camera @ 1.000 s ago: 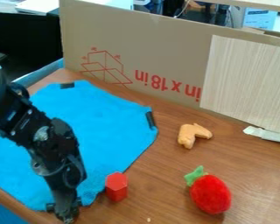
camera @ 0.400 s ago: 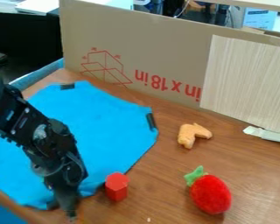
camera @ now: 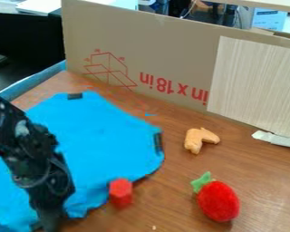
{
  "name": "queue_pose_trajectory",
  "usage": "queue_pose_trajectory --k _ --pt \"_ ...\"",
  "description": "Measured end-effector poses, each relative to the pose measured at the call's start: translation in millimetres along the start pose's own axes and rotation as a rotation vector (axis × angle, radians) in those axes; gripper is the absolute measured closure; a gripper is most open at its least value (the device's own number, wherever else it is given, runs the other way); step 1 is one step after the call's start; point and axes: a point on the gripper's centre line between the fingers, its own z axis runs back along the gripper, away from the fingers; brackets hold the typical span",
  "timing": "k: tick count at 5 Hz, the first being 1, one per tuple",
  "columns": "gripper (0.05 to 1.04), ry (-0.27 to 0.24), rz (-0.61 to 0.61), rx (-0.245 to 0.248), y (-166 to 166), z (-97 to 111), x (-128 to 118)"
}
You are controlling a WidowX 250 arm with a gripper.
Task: Folding the cloth from bottom right to top left.
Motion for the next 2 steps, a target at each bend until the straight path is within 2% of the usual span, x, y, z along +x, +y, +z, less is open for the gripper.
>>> queue_pose_trajectory --k 1,2 --pt "1.03 -0.027 0.02 -0.022 9.5 22.2 -1.5" --pt "1.03 -0.032 0.052 -0.025 32.2 37.6 2.4"
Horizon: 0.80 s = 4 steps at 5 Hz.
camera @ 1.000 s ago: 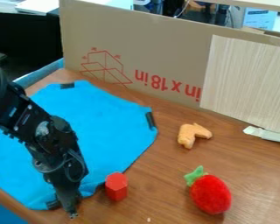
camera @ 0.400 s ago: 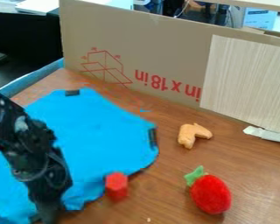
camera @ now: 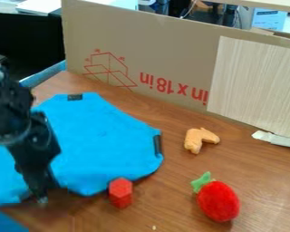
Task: Folding the cloth from bottom right to top left.
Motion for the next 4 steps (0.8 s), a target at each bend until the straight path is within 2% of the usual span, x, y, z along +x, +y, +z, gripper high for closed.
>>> queue_pose_trajectory --k 3,4 --pt "1.03 -0.009 -0.03 0.021 84.8 -5.8 37.1" --pt "1.03 -0.001 0.026 -0.003 117.6 -11.4 55.3"
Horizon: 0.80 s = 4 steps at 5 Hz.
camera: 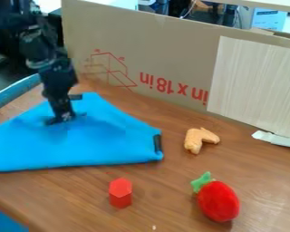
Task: Folding the cloth from bottom right to top left.
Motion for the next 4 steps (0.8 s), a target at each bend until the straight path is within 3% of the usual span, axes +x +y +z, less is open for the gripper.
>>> queue_pose_trajectory --k 2,4 --pt "1.03 0.056 0.132 -0.038 56.3 -16.3 26.1" --pt "1.03 0.097 0.176 -0.061 83.4 -26.0 37.5"
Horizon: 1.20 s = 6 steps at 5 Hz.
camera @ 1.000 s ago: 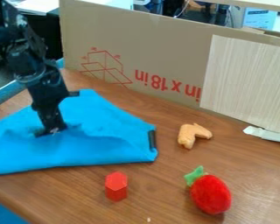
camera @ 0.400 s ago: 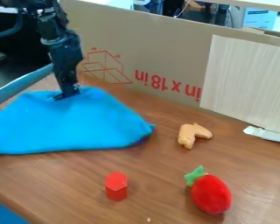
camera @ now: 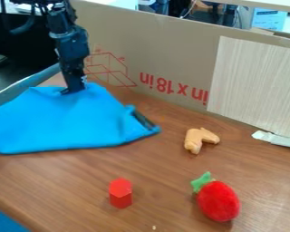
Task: Folding the cloth from bottom right to top left.
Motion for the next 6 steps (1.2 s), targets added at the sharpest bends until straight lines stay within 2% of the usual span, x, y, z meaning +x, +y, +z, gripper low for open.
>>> queue_pose_trajectory --k 2,3,4,5,6 --pt "1.009 0.031 0.009 0.003 14.4 -8.7 6.1" --pt "0.862 0.051 0.005 0.005 21.5 -11.4 7.4" --pt "0.579 0.042 0.008 0.029 27.4 -1.3 11.6" --pt "0.294 0.049 0.012 0.018 25.9 -0.6 10.8" --pt "0.084 0.045 0.02 -0.006 21.8 -0.8 6.8"
